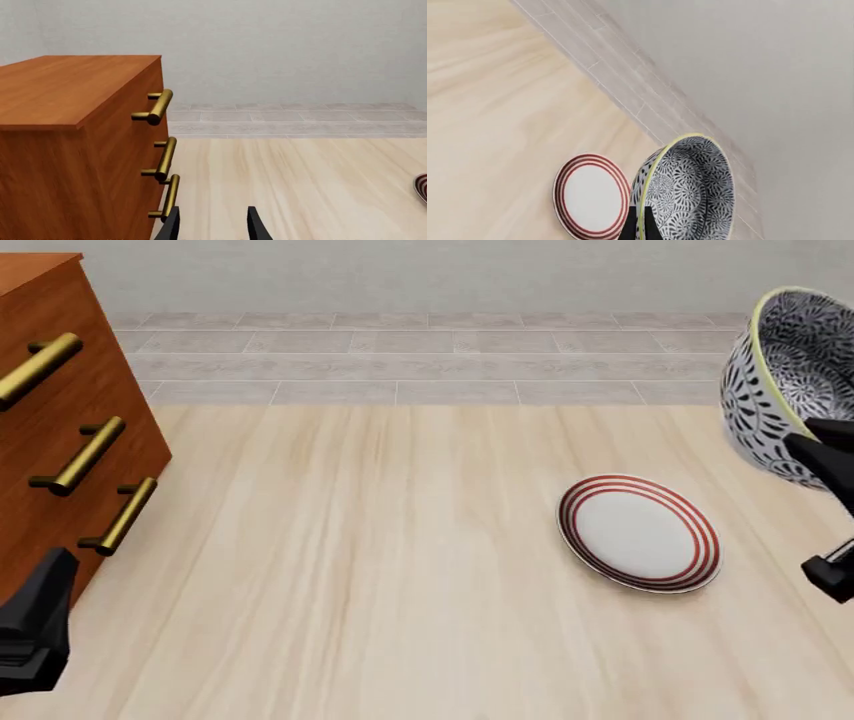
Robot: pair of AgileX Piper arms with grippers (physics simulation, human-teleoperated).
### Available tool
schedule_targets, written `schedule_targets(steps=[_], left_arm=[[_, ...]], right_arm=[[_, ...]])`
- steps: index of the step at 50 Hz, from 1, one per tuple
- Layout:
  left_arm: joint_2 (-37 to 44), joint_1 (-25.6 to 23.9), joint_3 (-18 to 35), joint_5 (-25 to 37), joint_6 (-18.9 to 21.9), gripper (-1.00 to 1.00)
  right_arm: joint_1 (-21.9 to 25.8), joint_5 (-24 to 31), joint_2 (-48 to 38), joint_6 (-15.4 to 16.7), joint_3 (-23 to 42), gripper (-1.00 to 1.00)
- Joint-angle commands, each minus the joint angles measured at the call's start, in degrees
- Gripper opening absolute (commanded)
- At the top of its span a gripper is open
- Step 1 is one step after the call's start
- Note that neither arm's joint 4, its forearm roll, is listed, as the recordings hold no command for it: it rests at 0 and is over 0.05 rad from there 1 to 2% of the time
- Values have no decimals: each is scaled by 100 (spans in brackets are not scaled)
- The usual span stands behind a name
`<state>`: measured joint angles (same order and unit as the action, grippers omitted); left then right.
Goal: Put the bowl on top of the cabinet.
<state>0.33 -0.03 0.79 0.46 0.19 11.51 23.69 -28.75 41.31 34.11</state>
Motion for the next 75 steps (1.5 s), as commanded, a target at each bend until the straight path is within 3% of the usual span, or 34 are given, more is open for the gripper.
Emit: schedule_targets(steps=[1,9,11,25,32,34,35,37,42,45,46,47,52,54,59,75], left_arm=[[2,1,-67,-69,1,100],[23,1,-72,-90,-4,100],[21,1,-72,-90,-2,100],[3,0,-70,-72,0,100],[4,0,-71,-75,-1,100],[5,0,-71,-74,-1,100],[2,0,-71,-73,0,100],[0,0,-70,-70,0,100],[2,-1,-68,-70,1,100],[4,-1,-69,-72,0,100],[5,-1,-69,-73,0,100],[3,-1,-71,-73,1,100],[5,-1,-70,-74,-1,100],[0,-1,-70,-69,-1,100],[-4,-2,-66,-61,0,100],[6,0,-68,-59,-13,100]], right_arm=[[692,-714,-338,265,103,-100],[1066,-1123,-736,498,128,-100],[1156,-1289,-822,744,19,-100],[1586,-1920,-1437,1171,-129,-100],[1705,-2414,-1799,1841,-397,-100],[1696,-2388,-1828,1757,-327,-100],[1749,-2511,-1885,1937,-403,-100],[1730,-2541,-1960,1983,-380,-100],[1795,-2829,-2201,2496,-546,-100],[1770,-3167,-2299,2972,-740,-100],[1789,-3068,-2299,2810,-617,-100],[1822,-3274,-2328,3062,-754,-100],[1851,-3550,-2445,3306,-851,-100],[1754,-3818,-2535,3561,-1013,-100],[1801,-3994,-2648,3648,-1037,-100],[1915,-3848,-2692,3463,-778,-100]])
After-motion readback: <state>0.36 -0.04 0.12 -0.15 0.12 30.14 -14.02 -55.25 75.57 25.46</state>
